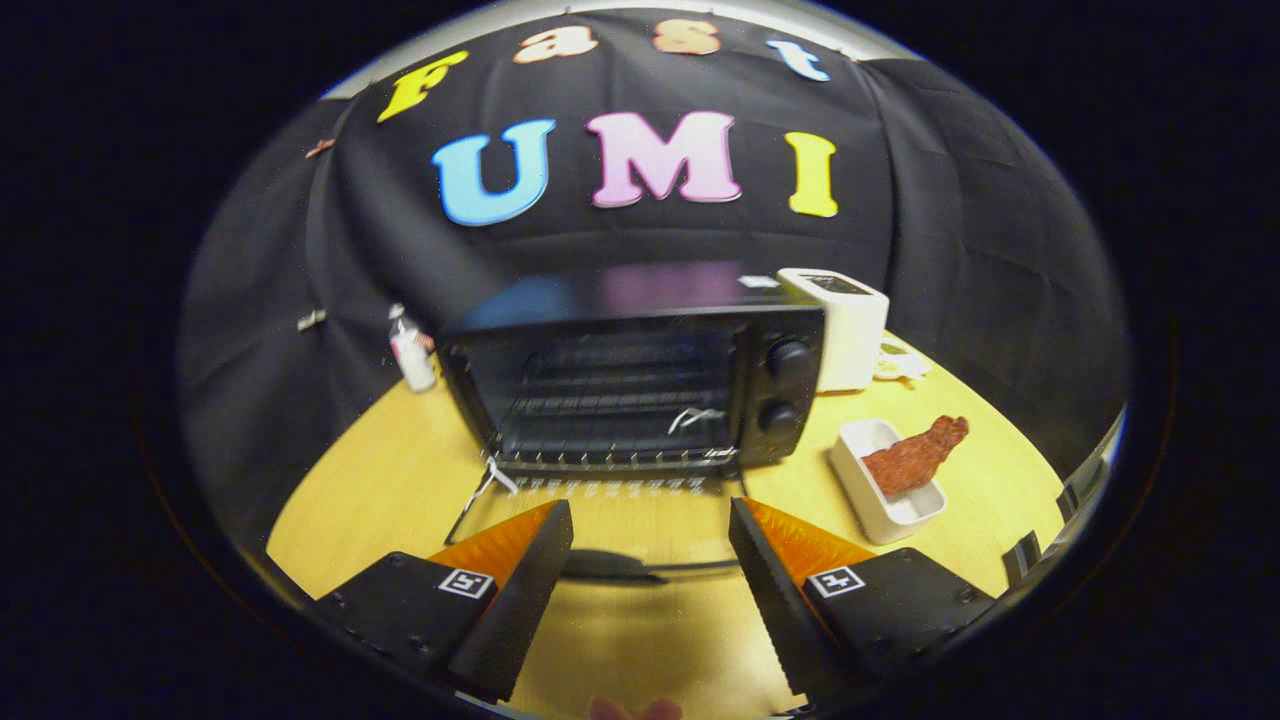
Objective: Open the toaster oven, put the food inside, and close the toaster oven door.
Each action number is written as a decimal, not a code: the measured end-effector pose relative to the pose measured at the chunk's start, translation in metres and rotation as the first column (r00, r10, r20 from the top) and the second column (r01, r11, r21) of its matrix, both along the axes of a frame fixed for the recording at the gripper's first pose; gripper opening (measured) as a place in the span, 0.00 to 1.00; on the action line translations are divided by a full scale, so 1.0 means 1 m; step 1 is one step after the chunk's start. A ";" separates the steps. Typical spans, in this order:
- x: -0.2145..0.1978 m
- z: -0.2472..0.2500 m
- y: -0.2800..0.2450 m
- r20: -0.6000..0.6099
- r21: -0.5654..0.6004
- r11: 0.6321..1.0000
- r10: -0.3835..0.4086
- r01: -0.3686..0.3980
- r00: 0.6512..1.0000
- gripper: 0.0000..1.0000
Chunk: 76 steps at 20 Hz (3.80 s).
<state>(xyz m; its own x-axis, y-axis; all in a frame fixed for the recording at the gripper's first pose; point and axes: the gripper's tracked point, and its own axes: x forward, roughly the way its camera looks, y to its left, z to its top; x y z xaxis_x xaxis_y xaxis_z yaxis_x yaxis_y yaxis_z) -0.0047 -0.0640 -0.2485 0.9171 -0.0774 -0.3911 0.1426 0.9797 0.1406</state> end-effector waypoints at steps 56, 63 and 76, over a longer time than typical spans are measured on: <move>0.075 -0.003 0.012 0.083 0.820 0.547 -0.406 0.169 0.910 0.18; 0.129 -0.028 0.031 -0.028 0.887 0.379 -0.530 0.266 0.848 0.18; 0.152 -0.073 0.029 -0.129 0.851 0.329 -0.625 0.410 0.770 0.19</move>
